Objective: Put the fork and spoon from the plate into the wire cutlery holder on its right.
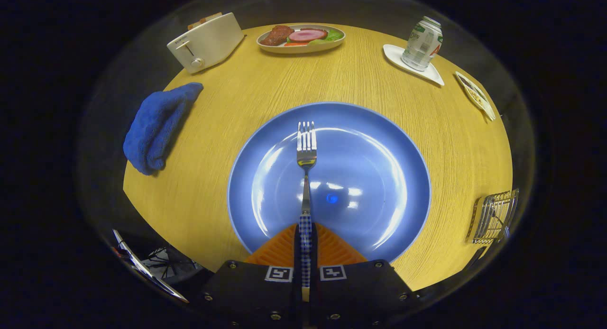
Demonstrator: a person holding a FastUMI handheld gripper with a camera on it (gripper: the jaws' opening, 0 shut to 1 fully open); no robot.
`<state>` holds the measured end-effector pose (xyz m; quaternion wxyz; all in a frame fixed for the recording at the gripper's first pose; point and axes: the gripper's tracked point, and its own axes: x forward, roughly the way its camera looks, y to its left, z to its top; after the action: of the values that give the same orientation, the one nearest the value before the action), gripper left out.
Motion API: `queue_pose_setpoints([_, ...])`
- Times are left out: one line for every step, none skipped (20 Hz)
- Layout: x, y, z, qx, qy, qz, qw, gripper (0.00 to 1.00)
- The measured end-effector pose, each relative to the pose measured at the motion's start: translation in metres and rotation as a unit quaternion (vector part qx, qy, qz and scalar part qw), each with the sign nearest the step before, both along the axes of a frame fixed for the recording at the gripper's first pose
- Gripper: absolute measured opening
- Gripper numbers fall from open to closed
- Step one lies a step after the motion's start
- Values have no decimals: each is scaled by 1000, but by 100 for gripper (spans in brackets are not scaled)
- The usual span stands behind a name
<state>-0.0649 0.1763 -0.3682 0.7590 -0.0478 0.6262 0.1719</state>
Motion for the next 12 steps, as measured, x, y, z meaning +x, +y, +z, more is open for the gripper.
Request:
queue_pose_setpoints([-2, -1, 0, 0, 5, 8, 1000, 6])
queue_pose_setpoints([-1, -1, 1, 2, 8, 15, 1000, 7])
queue_pose_setpoints([-1, -4, 2, 1, 11, 26, 1000, 7])
queue_pose_setpoints([0, -6, 6, -2, 12, 39, 999, 7])
queue_pose_setpoints([1, -9, 11, -6, 10, 56, 998, 7])
queue_pose_setpoints([1, -13, 16, -10, 9, 70, 997, 7])
queue_pose_setpoints([-1, -19, 22, -12, 11, 76, 997, 7])
queue_pose_setpoints([-1, -25, 27, -12, 10, 78, 997, 7])
queue_pose_setpoints([-1, -28, 31, -13, 9, 80, 997, 7])
queue_pose_setpoints([-1, -31, 34, -14, 7, 82, 996, 7])
queue_pose_setpoints([-1, -35, 38, -16, 7, 87, 996, 6])
queue_pose_setpoints([-3, -40, 43, -19, 8, 92, 996, 6])
